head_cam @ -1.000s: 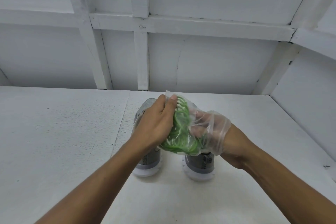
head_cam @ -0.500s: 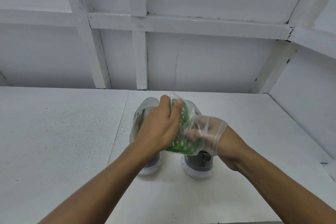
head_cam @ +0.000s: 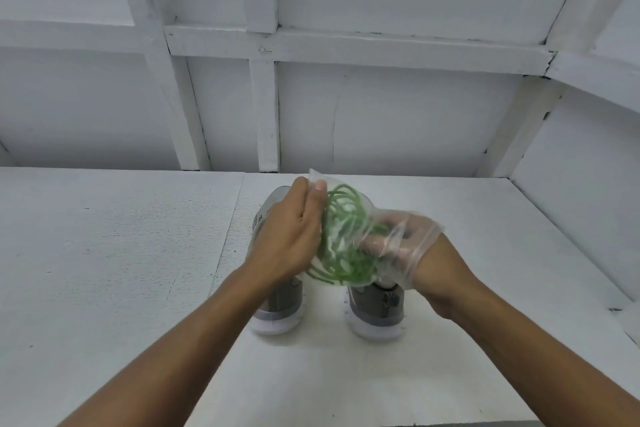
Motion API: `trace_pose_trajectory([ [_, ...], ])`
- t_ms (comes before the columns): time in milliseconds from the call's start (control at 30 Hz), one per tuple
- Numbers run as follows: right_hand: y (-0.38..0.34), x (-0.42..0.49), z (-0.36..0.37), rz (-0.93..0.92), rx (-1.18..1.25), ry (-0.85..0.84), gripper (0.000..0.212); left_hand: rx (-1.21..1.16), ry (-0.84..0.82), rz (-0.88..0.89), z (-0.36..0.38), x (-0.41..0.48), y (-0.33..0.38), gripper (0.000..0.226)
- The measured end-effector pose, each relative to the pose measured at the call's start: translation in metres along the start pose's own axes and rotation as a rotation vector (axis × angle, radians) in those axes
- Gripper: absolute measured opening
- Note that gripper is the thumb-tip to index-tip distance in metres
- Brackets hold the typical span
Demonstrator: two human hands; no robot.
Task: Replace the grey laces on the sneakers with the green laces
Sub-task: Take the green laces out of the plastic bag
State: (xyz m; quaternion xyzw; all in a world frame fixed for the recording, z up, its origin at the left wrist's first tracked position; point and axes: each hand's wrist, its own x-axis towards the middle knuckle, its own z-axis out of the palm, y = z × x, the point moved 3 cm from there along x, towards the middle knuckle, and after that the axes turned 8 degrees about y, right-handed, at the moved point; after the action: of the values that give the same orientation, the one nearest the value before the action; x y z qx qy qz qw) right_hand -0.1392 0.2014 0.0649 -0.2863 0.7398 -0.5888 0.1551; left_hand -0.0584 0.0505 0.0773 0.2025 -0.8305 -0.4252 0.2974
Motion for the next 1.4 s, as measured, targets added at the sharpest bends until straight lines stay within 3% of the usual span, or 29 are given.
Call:
trace_pose_trajectory([
  [167, -0.012, 0.007, -0.018, -0.068, 0.024, 0.028, 0.02, -0.228, 0.001, -0.082, -0.015, 0.014, -0.011, 0.04],
  [267, -0.023, 0.01, -0.017, -0.096, -0.021, -0.002, 0.007, -0.409, -0.062, -0.197, -0.014, 0.019, -0.008, 0.041],
  [333, -0.02, 0.016, -0.018, -0.045, -0.055, 0.023, 0.019, -0.51, -0.076, -0.235, -0.014, 0.02, -0.004, 0.04],
  [400, -0.019, 0.019, -0.023, 0.005, -0.024, -0.002, 0.013, -0.583, -0.059, -0.263, -0.016, 0.022, -0.004, 0.038],
  [567, -0.024, 0.02, -0.041, -0.07, 0.069, 0.023, 0.025, -0.823, -0.078, -0.437, -0.022, 0.027, -0.017, 0.039],
  [1100, -0.021, 0.04, -0.113, -0.024, 0.327, 0.326, 0.026, -0.937, -0.022, -0.499, -0.022, 0.044, -0.029, 0.043],
  [1233, -0.013, 0.043, -0.142, -0.02, 0.402, 0.426, 0.048, -0.956, -0.005, -0.501, -0.022, 0.047, -0.031, 0.043],
  [1400, 0.024, 0.043, -0.145, 0.059, 0.439, 0.482, 0.042, -0.965, -0.018, -0.493, -0.016, 0.046, -0.029, 0.043],
])
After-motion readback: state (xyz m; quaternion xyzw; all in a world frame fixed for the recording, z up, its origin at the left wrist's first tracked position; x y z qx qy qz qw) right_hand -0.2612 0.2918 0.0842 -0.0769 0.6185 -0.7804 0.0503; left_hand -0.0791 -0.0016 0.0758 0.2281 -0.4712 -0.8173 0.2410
